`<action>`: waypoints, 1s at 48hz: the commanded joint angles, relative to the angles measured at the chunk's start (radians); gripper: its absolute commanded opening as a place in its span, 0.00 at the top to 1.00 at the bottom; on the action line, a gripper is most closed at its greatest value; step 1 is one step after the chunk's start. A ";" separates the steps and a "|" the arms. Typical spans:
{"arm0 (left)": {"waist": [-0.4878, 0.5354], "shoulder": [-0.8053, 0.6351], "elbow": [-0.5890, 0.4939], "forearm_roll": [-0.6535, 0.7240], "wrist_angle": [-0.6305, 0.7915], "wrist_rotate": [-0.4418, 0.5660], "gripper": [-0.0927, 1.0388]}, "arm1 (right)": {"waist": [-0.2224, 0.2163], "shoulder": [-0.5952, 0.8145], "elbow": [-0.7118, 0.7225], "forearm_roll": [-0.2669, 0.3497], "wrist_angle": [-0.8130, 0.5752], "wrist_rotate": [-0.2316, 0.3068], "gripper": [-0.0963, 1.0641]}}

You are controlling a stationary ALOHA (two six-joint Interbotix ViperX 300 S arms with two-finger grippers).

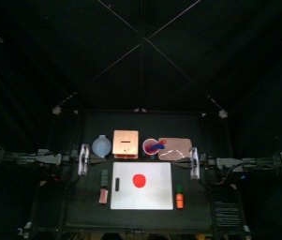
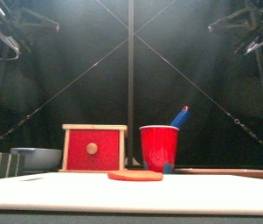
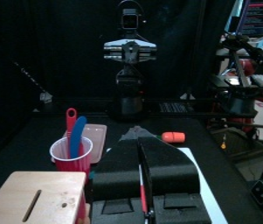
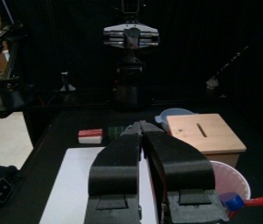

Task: Get the cutter from the drawer then cut the dough then place the extra dough in the bowl
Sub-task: Open the drawer

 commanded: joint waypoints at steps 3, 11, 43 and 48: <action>0.025 0.130 -0.028 -0.087 -0.101 -0.009 0.78 | -0.021 0.130 -0.092 -0.015 -0.029 -0.014 0.89; -0.025 0.284 -0.031 -0.287 -0.291 -0.011 0.78 | -0.092 0.453 -0.287 -0.141 -0.166 0.000 0.89; -0.210 0.827 -0.152 -0.997 -0.399 -0.383 0.51 | -0.284 1.338 -0.904 -0.144 -0.235 -0.008 0.89; -0.210 0.853 -0.150 -0.996 -0.397 -0.495 0.44 | -0.282 1.339 -0.890 -0.149 -0.190 -0.009 0.89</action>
